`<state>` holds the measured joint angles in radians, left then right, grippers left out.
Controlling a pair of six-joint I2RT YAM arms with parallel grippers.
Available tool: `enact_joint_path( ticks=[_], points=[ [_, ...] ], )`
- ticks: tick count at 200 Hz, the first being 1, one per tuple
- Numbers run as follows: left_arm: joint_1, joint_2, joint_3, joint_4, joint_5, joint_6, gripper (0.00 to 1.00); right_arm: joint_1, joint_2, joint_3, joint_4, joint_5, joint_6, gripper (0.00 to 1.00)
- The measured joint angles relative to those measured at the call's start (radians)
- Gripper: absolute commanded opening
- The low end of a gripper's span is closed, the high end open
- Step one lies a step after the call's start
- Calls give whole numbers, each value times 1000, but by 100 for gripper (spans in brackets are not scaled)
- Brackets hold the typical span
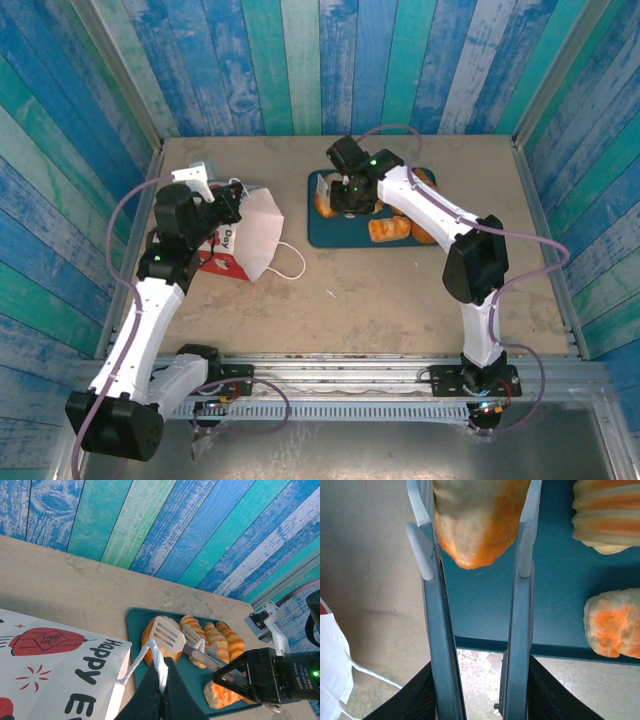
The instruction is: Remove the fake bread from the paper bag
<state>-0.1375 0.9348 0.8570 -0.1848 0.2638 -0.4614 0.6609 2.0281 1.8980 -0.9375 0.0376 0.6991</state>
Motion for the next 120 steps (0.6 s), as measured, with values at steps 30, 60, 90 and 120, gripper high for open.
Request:
enact_joint_path(
  ticks=[30,60,90,120],
  points=[
    [0,5,0,5,0,0,0,7,2,0,12,8,10,43],
    [0,10,0,5,0,0,1,7,2,0,22,5,8,44],
    [0,12,0,5,1,0,0,6,-5,-13,34,8,8,40],
    [0,12,0,5,1,0,0,1,-14,-47,53,5,16,38]
  ],
)
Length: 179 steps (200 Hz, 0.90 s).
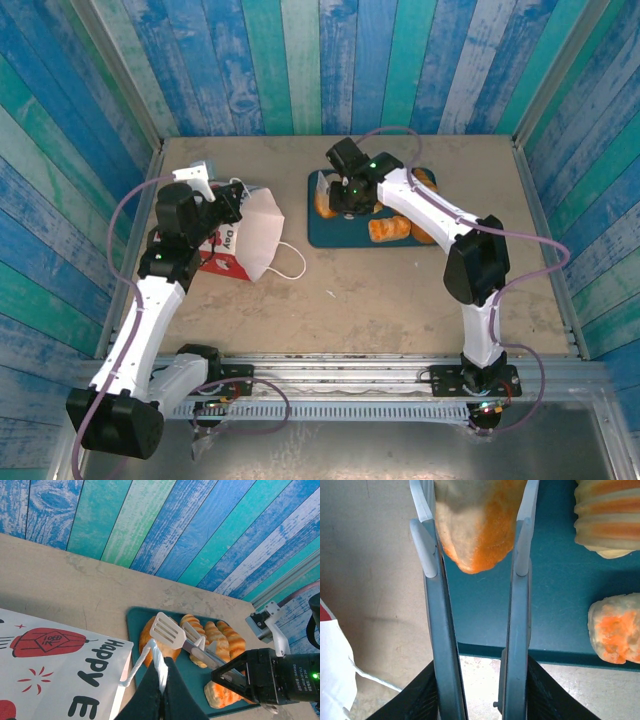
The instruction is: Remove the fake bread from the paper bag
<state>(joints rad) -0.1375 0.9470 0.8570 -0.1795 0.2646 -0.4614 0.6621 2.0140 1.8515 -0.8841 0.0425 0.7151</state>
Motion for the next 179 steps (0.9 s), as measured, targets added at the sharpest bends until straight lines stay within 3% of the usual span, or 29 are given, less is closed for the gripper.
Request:
enact_joint_path(
  ticks=[44,179],
  points=[
    [0,0,0,0,0,-1,0,8,-34,-92,71,-19,68,38],
    [0,-1,0,-1,2,4,1,37,-63,-134,146,90,195,43]
  ],
)
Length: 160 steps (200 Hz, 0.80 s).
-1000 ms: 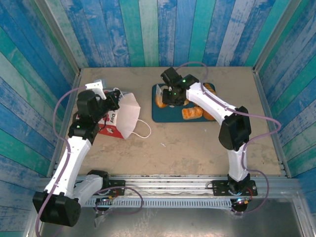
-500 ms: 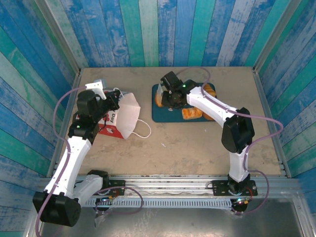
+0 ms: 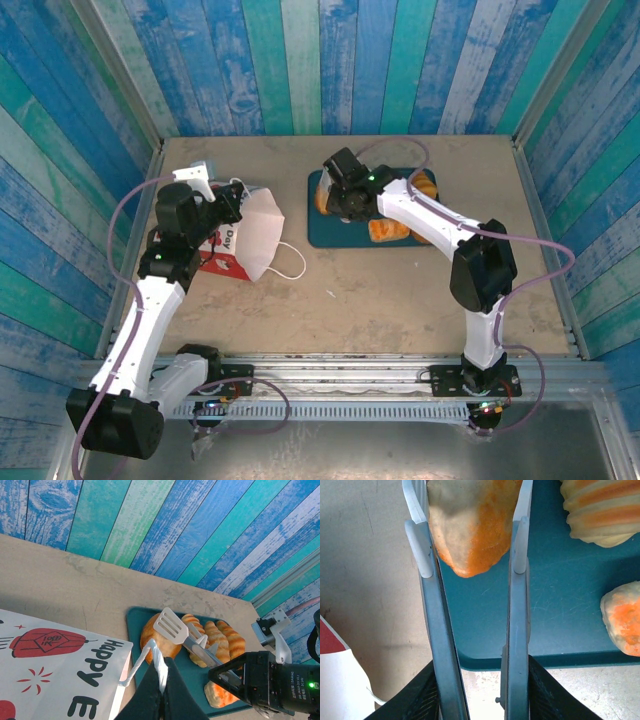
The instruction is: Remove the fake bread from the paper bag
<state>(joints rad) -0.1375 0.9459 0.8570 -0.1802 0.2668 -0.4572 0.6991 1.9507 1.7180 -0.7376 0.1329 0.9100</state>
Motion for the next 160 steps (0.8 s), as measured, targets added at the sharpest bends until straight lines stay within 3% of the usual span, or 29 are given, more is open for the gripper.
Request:
enact_joint_path(
  ticks=[70,109,160],
  points=[
    [0,-1,0,-3,0,0,1,-1,-20,2,0,-11,-43,45],
    [0,-9,0,-26,-7,1,1,-2,-134,-37,0,-25,-102,45],
    [0,-22,0,-41,-22,1,0,-11,-299,-118,12,-38,-320,42]
  ],
)
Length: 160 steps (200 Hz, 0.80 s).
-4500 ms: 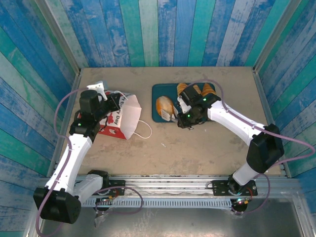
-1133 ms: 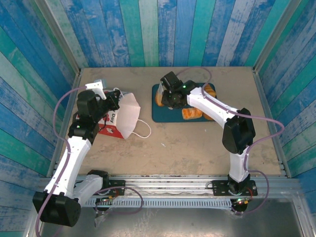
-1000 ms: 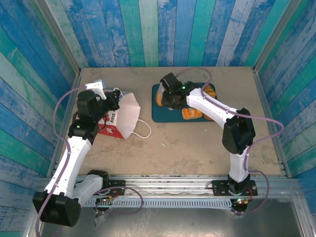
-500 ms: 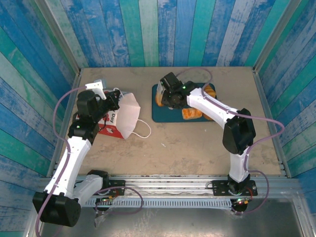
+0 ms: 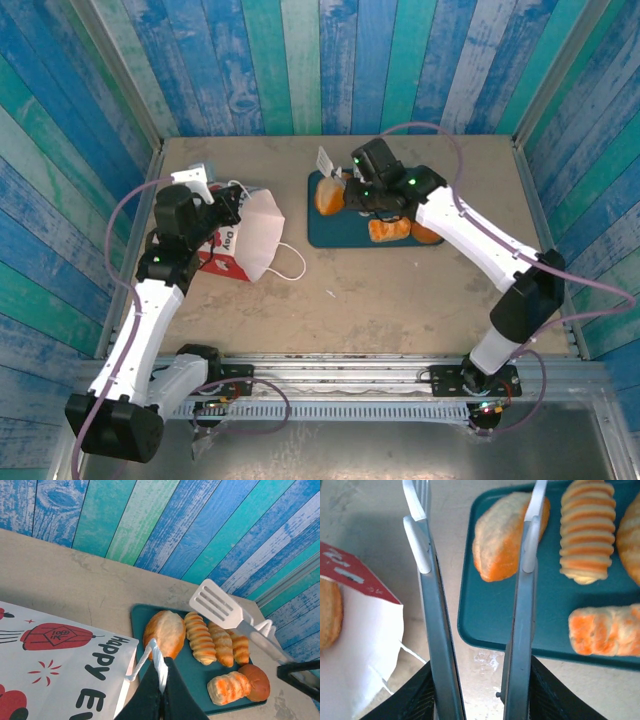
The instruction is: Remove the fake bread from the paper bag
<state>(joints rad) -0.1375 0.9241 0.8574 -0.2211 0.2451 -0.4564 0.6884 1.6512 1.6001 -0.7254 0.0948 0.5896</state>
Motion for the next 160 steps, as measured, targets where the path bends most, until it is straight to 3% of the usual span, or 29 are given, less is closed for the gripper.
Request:
enact_joint_path(
  ticks=[65,102,160],
  points=[
    [0,-37,15,-92,-47,27,0,-5,-228,-276,75,-161,-398,40],
    [0,-83,16,-129,-100,45,0,-5,-393,-479,168,-276,-525,40],
    [0,-151,16,-186,-183,84,0,39,-495,-598,288,-467,-657,38]
  ],
)
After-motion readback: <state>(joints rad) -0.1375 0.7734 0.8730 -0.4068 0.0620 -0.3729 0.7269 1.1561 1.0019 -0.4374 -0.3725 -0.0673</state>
